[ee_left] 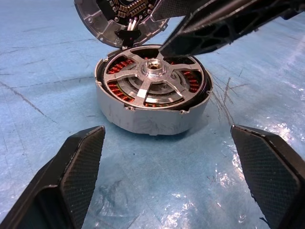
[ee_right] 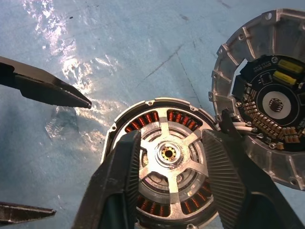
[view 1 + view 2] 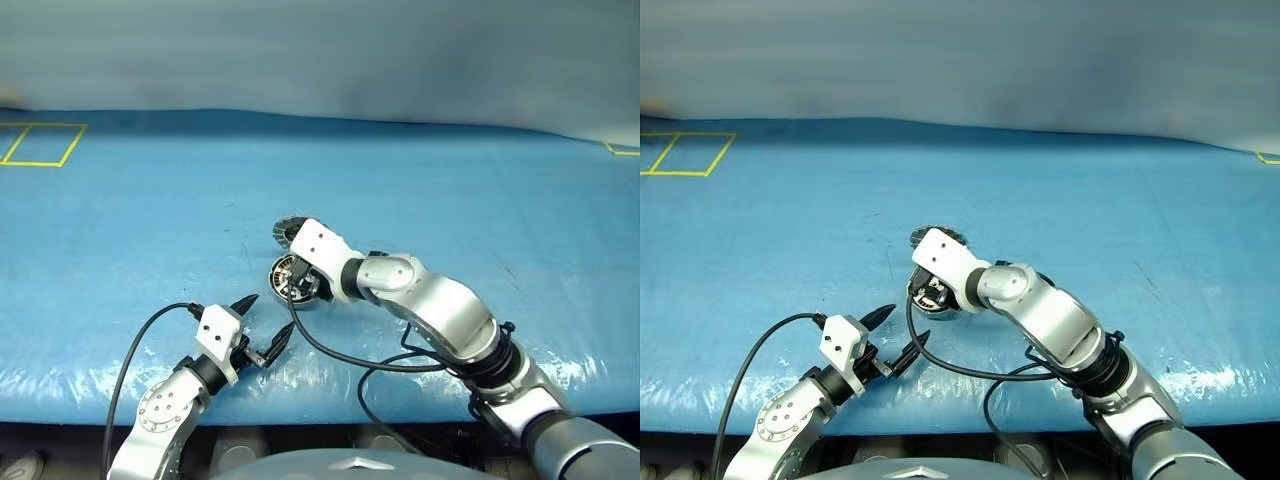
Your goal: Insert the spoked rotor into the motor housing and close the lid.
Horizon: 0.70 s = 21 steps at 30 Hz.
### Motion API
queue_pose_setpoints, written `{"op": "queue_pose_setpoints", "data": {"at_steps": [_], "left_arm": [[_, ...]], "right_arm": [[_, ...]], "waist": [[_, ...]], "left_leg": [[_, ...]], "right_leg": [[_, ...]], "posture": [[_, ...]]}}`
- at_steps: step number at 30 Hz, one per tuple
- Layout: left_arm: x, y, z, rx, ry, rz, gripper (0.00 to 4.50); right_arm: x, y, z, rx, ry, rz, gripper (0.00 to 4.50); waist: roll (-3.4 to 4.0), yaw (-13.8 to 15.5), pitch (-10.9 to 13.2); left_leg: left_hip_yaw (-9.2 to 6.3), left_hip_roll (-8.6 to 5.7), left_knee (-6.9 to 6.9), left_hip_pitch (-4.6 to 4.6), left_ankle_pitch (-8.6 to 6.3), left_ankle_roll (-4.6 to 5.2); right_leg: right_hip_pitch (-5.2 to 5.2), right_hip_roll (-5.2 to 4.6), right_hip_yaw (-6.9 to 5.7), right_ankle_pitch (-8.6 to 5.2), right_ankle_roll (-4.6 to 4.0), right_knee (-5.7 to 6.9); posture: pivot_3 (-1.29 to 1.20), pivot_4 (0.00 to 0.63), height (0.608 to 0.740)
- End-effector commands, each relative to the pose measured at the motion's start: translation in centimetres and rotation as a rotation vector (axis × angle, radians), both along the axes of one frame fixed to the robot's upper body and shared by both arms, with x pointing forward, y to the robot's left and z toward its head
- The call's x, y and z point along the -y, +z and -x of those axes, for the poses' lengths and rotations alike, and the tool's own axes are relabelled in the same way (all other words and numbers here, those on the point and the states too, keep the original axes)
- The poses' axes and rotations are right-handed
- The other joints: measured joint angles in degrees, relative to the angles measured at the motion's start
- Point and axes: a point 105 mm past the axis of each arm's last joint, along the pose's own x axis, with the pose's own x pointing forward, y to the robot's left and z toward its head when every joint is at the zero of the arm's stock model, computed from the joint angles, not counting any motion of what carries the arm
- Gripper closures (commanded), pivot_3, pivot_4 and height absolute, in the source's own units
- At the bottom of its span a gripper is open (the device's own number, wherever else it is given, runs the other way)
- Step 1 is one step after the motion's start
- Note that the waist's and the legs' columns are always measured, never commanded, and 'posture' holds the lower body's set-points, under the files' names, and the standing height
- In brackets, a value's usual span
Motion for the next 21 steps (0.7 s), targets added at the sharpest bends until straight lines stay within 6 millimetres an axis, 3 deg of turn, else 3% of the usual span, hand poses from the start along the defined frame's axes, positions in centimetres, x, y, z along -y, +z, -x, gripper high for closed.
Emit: {"op": "queue_pose_setpoints", "data": {"at_steps": [1,4,9,16,21], "left_arm": [[0.1,0.8,-0.1,0.038,-0.007,0.008,0.00],[0.0,0.9,0.0,0.039,-0.010,-0.002,0.00],[-0.2,1.0,0.0,0.038,-0.021,-0.016,0.00],[-0.6,1.3,-0.1,0.039,-0.027,-0.028,0.00],[-0.9,1.5,-0.1,0.032,-0.031,-0.037,0.00]], "right_arm": [[0.0,0.8,-0.4,0.028,-0.051,-0.065,3.60],[0.5,0.4,-1.0,0.000,-0.155,-0.113,4.47],[1.3,-0.6,-1.3,-0.036,-0.248,-0.148,4.47],[2.0,-3.8,-0.3,-0.121,-0.290,-0.104,4.47],[1.1,-3.2,0.4,-0.111,-0.258,-0.145,4.47]], "waist": [[0.02,0.0,0.0],[0.02,-0.1,0.0],[0.02,-0.1,0.0],[0.02,-0.2,0.0],[0.00,-0.2,0.0]], "left_leg": [[0.01,0.00,0.01,0.00,0.00,0.00],[0.00,0.00,0.02,0.02,0.00,0.00],[0.01,0.01,0.03,0.02,0.01,-0.01],[0.01,0.01,0.02,0.08,0.00,-0.01],[0.02,0.01,0.05,0.19,0.00,-0.01]], "right_leg": [[-0.01,0.00,0.01,0.00,0.00,0.01],[-0.01,0.01,0.01,0.00,0.00,0.06],[0.00,0.01,0.01,0.00,-0.01,0.07],[0.03,0.01,0.01,-0.01,-0.01,0.07],[0.12,0.00,0.02,-0.02,-0.02,0.07]], "posture": [[0.00,0.150,0.740],[0.00,0.150,0.740],[0.00,0.150,0.740],[0.00,0.150,0.740],[0.00,0.150,0.740]]}}
